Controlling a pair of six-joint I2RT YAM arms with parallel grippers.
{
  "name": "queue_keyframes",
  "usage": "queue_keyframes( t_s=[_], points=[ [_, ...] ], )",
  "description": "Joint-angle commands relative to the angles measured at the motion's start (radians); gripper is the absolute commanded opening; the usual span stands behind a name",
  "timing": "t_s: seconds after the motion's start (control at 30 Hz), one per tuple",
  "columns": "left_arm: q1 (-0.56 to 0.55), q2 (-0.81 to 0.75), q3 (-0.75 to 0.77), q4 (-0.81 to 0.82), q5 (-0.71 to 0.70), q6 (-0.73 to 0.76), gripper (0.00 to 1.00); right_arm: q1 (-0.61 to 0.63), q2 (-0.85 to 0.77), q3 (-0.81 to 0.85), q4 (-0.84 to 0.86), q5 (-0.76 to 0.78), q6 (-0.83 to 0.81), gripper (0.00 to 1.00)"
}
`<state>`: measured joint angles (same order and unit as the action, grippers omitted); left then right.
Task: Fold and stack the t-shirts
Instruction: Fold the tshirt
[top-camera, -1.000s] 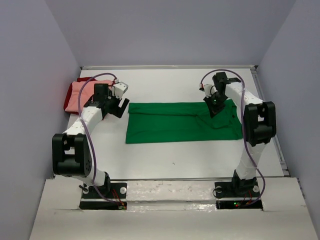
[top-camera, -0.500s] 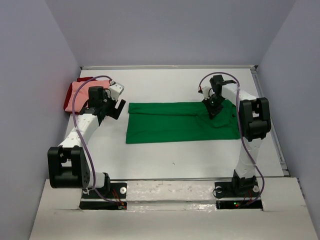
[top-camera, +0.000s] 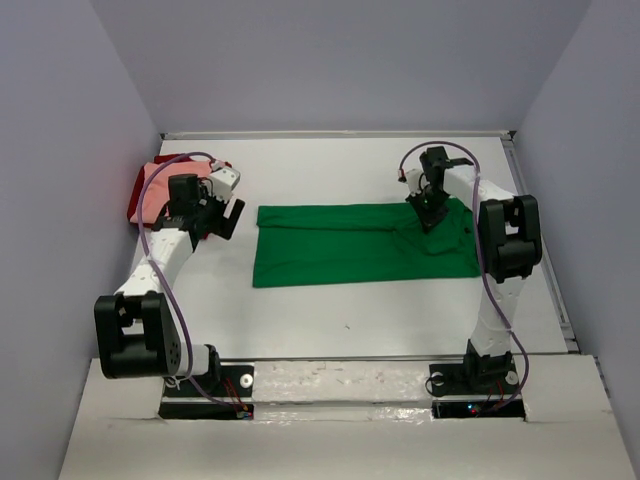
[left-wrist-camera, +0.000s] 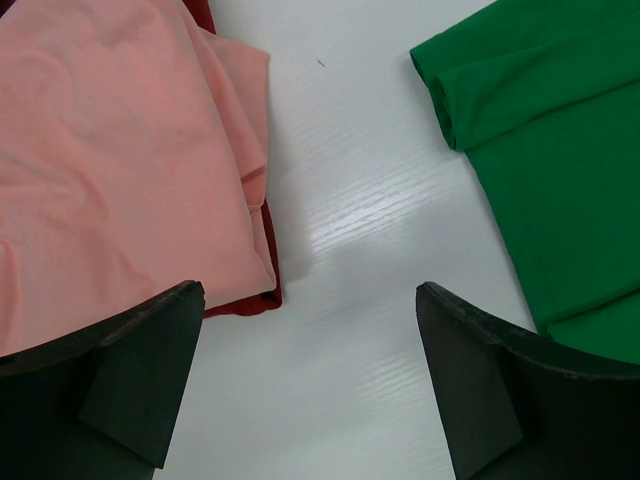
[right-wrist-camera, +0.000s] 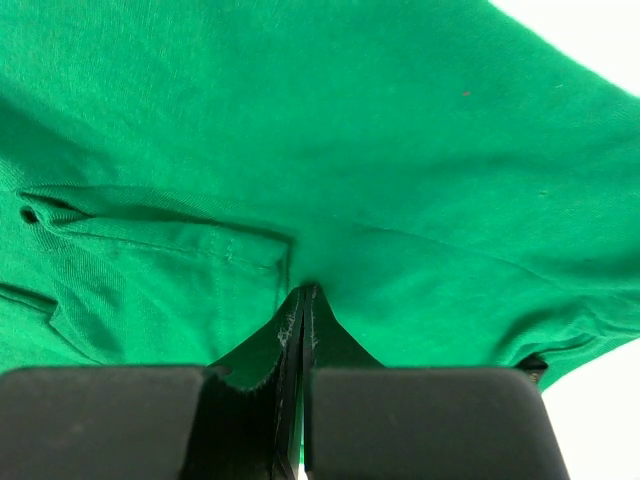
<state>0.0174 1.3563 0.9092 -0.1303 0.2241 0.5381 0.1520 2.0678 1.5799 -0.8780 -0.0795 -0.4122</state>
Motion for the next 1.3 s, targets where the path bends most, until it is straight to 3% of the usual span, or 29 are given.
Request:
queue_keyframes(
  t_s=[0.0, 1.27],
  points=[
    [0.01, -0.056, -0.006, 0.034, 0.029, 0.002, 0.99, 0.006, -0.067, 0.057, 0.02, 0.029, -0.005, 0.0],
    [0.036, -0.049, -0.004, 0.017, 0.066, 0.003, 0.99, -0.003, 0.015, 0.074, -0.01, -0.055, -0.008, 0.0]
  ],
)
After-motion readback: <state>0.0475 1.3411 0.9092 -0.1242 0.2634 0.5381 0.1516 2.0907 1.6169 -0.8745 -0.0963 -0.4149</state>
